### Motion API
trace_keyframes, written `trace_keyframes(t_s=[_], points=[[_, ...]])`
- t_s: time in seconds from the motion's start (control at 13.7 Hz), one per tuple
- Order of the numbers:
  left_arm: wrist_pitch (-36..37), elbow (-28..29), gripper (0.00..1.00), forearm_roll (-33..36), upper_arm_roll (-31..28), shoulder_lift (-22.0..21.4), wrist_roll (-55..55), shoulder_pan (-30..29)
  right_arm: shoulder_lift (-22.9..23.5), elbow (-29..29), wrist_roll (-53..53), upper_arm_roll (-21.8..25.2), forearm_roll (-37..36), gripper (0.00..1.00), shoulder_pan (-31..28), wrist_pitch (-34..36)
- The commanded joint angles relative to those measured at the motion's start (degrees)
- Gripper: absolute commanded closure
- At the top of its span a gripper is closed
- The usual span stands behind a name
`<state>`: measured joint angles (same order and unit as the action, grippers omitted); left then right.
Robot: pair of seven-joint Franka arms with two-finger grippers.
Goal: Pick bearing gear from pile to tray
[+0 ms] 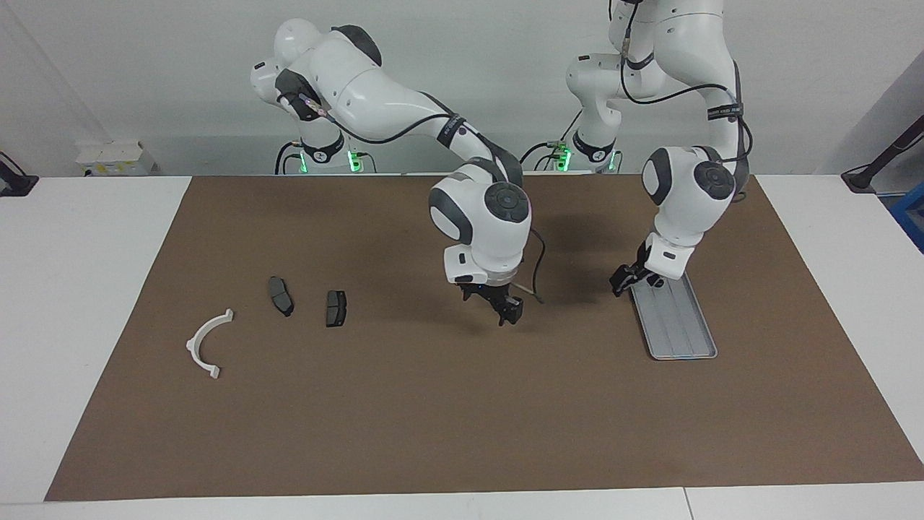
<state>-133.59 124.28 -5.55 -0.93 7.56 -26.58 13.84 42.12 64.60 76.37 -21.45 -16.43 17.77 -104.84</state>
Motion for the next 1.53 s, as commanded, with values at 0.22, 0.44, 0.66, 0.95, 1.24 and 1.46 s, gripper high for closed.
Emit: trace_keyframes(t_s=[0.22,0.44,0.66,0.95,1.24,1.46], points=[[5.9,-17.3,0.0,1.7,-1.2,12.3,-23.3,14.4,-6.4,2.0,-16.4,-1.0,5.2,0.0,-10.6,3.3],[5.8,-22.3,0.0,3.0,-1.1,17.2,-30.6,18.9,-7.2,2.4,-22.0,-1.0,5.2,0.0,-12.5,4.8],[2.4,-20.0,0.01,3.0,-1.0,17.2,-30.8,19.2,-7.5,2.5,-33.2,-1.0,5.2,0.0,-16.2,6.2],[2.1,-19.2,0.06,3.0,-1.1,17.1,-31.7,20.8,-10.0,4.2,-56.6,-0.1,5.1,0.0,-22.7,6.4],[0.3,-17.8,0.13,3.1,-1.1,17.0,-33.2,20.8,-18.3,12.3,-75.5,8.3,7.3,0.0,-22.3,2.8],[0.1,-17.7,0.18,3.0,-1.1,17.1,-34.1,21.2,-26.4,18.3,-83.0,13.0,11.0,0.0,-22.2,2.7]])
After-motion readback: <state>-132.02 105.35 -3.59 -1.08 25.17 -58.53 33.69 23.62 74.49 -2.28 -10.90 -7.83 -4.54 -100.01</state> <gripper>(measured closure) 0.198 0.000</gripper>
